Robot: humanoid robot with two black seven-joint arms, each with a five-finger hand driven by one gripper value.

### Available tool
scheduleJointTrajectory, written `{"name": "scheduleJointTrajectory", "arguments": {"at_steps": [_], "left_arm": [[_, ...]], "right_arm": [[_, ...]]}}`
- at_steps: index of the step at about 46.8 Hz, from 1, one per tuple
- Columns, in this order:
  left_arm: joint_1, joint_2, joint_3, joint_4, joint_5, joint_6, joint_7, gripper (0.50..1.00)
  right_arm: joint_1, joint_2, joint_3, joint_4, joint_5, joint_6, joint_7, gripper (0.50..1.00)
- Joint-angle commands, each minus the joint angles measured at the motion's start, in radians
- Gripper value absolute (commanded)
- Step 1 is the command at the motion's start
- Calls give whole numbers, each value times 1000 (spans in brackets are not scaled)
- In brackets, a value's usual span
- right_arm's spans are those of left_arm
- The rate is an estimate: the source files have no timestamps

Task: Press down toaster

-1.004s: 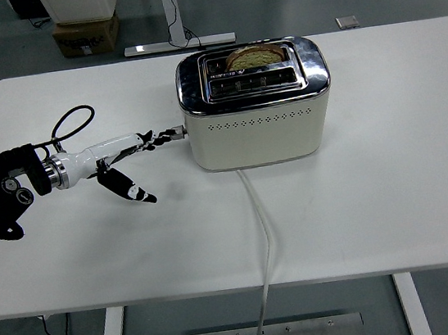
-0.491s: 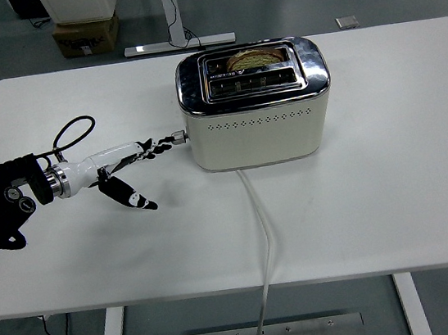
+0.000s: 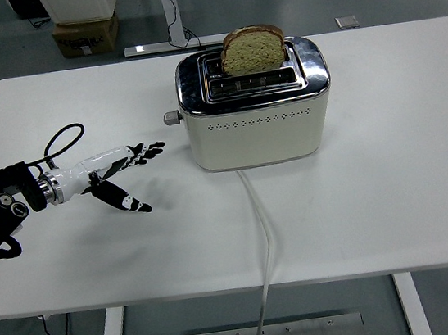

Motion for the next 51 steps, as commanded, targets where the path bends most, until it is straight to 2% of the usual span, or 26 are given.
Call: {"name": "scheduleJointTrajectory", "arguments": {"at_steps": [1, 12, 23, 40, 51], "left_arm": [[1, -1, 0, 0, -8, 0, 0, 1000], [1, 5, -1, 0, -70, -2, 0, 1000], [-2, 40, -2, 24, -219, -2, 0, 1000], [-11, 39, -5, 138, -544, 0, 0, 1000], [-5, 31, -7, 161, -761, 1, -2, 1000]], "right_arm": [[0, 0, 0, 0, -1, 0, 1, 1000], [0, 0, 0, 0, -1, 0, -1, 998], [0, 0, 1, 0, -1, 0, 1, 1000], [0, 0, 0, 0, -1, 0, -1, 998], [0, 0, 0, 0, -1, 0, 1, 998]]}}
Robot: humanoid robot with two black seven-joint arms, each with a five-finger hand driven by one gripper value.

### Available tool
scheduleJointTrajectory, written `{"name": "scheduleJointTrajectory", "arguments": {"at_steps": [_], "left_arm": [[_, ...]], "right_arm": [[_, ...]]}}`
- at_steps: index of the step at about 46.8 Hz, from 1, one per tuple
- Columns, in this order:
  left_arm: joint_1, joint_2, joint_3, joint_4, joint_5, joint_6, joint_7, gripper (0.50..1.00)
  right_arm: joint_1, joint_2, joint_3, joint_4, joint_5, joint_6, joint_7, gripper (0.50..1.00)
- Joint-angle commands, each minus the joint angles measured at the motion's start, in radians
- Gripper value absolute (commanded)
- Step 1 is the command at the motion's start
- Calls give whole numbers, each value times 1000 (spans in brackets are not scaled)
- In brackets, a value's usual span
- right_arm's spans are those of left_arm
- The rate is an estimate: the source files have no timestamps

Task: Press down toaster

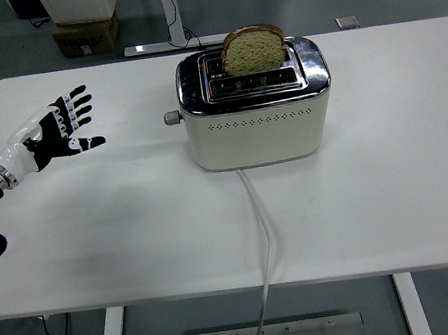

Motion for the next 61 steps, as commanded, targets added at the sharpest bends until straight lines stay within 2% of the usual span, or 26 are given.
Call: {"name": "scheduleJointTrajectory", "arguments": {"at_steps": [1, 9, 10, 12, 25, 35, 42, 51, 61], "left_arm": [[2, -6, -1, 7, -60, 1, 0, 1000], [2, -13, -3, 27, -179, 35, -5, 1000], [2, -19, -4, 27, -241, 68, -5, 1000], [2, -22, -4, 28, -275, 78, -6, 1000], [2, -65, -9, 63, -450, 86, -6, 1000], [2, -82, -20, 76, -489, 86, -6, 1000], [-4, -105, -27, 125, -495, 79, -6, 1000], [-13, -149, -86, 165, -510, 73, -5, 1000], [-13, -241, -113, 189, -513, 75, -5, 1000]], "right_arm": [[0, 0, 0, 0, 0, 0, 1, 1000], [0, 0, 0, 0, 0, 0, 1, 998], [0, 0, 0, 0, 0, 0, 1, 1000], [0, 0, 0, 0, 0, 0, -1, 998], [0, 0, 0, 0, 0, 0, 1, 1000], [0, 0, 0, 0, 0, 0, -1, 998], [0, 0, 0, 0, 0, 0, 1, 1000], [0, 0, 0, 0, 0, 0, 1, 1000], [0, 0, 0, 0, 0, 0, 1, 1000]]}}
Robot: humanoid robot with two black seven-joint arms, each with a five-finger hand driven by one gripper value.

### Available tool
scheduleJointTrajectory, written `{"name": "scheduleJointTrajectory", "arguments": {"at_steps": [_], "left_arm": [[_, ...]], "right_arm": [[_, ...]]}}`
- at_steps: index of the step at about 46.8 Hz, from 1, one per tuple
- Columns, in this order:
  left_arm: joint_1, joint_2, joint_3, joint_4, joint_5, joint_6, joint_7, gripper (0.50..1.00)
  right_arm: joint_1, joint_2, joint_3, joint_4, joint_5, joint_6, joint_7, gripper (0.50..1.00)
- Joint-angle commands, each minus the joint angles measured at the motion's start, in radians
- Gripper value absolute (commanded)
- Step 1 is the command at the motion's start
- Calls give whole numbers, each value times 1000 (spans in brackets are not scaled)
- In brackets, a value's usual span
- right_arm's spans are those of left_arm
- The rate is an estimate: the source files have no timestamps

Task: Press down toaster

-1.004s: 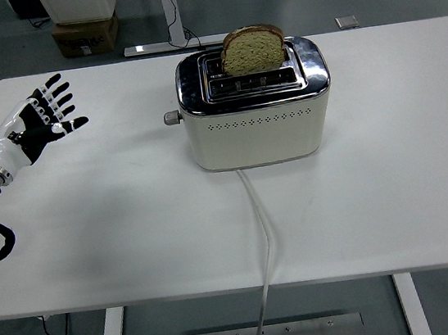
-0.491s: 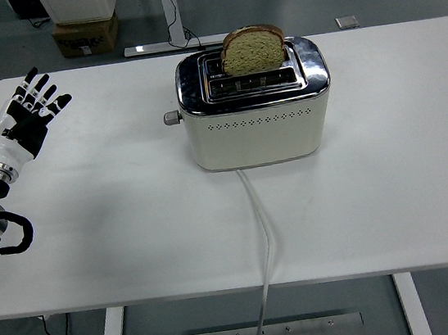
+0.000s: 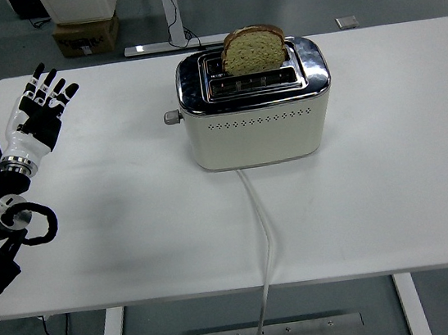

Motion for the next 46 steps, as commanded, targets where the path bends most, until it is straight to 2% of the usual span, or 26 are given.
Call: {"name": "scheduleJointTrajectory", "arguments": {"at_steps": [1, 7, 15, 22, 46], "left_arm": [[0, -32, -2, 23, -2, 1, 0, 1000], [0, -67, -14, 71, -3, -2, 0, 1000], [0, -80, -57, 76, -22, -2, 0, 1000], [0, -83, -66, 80, -78, -2, 1, 1000], [-3, -96, -68, 100, -78, -5, 4, 1000]], "right_arm": [[0, 0, 0, 0, 0, 0, -1, 1000], [0, 0, 0, 0, 0, 0, 0, 1000], [0, 0, 2, 0, 0, 0, 0, 1000], [0, 0, 0, 0, 0, 0, -1, 1000], [0, 0, 0, 3, -2, 0, 0, 1000]]}}
